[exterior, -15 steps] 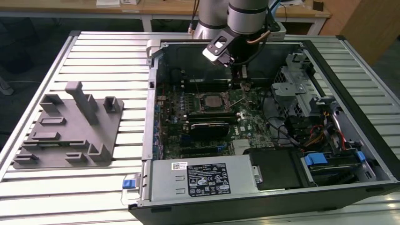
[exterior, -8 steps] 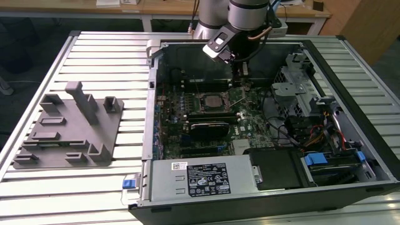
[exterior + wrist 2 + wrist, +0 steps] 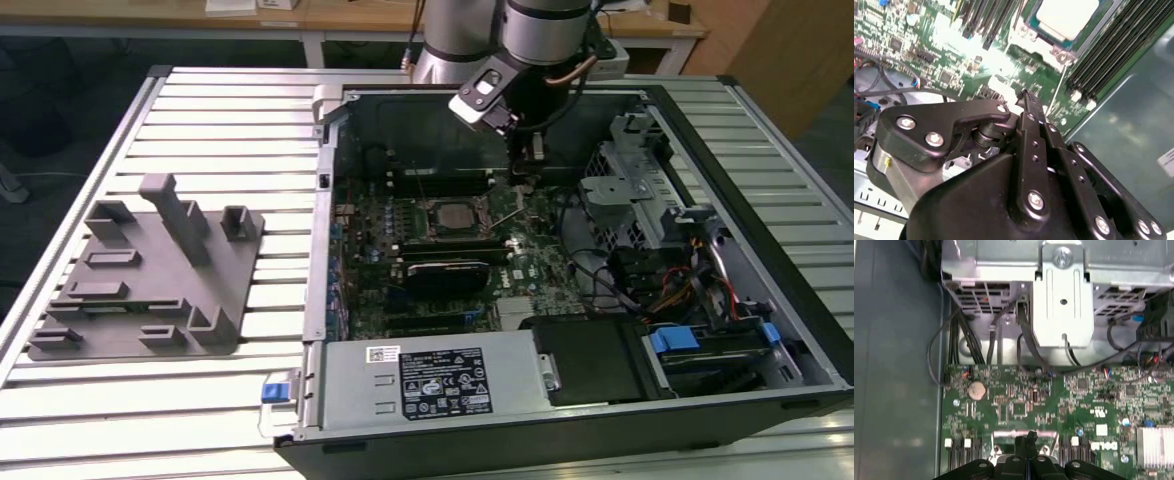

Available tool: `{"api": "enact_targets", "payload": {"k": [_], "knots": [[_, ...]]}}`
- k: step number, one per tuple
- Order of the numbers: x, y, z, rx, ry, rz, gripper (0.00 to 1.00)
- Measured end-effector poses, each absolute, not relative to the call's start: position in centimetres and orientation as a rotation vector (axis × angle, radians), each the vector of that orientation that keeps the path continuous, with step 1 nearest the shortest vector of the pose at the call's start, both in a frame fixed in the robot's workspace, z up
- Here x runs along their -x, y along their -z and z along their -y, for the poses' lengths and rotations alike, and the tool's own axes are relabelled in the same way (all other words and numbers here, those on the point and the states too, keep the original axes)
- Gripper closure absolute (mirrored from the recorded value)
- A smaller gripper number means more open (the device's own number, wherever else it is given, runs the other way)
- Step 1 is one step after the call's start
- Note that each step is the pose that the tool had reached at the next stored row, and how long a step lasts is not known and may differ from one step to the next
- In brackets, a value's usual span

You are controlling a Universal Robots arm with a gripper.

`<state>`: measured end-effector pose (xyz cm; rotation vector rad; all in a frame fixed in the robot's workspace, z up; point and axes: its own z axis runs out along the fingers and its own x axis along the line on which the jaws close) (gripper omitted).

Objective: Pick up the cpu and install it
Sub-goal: 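Close the cpu cover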

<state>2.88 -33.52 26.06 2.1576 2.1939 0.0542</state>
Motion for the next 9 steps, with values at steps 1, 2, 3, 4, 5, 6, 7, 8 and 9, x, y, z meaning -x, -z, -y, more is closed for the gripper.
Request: {"api": "enact_targets", "payload": {"k": [1, 2, 3, 4, 5, 6, 7, 8, 9], "knots": [[-3.1, -26.1, 33.5, -2.157, -0.054, -2.194, 0.89], [-3.3, -26.1, 33.5, -2.157, -0.054, -2.194, 0.89], [-3.5, -26.1, 33.5, -2.157, -0.054, -2.194, 0.89], [-3.7, -26.1, 33.5, -2.158, -0.054, -2.194, 0.89], [-4.0, -26.0, 33.5, -2.158, -0.054, -2.194, 0.89], [-4.2, -26.0, 33.5, -2.157, -0.054, -2.194, 0.89], [-4.4, -26.0, 33.5, -2.158, -0.054, -2.194, 0.89], [-4.6, -26.0, 33.5, -2.158, -0.054, -2.194, 0.89], [-4.8, -26.0, 33.5, -2.158, -0.054, -2.194, 0.89]]}}
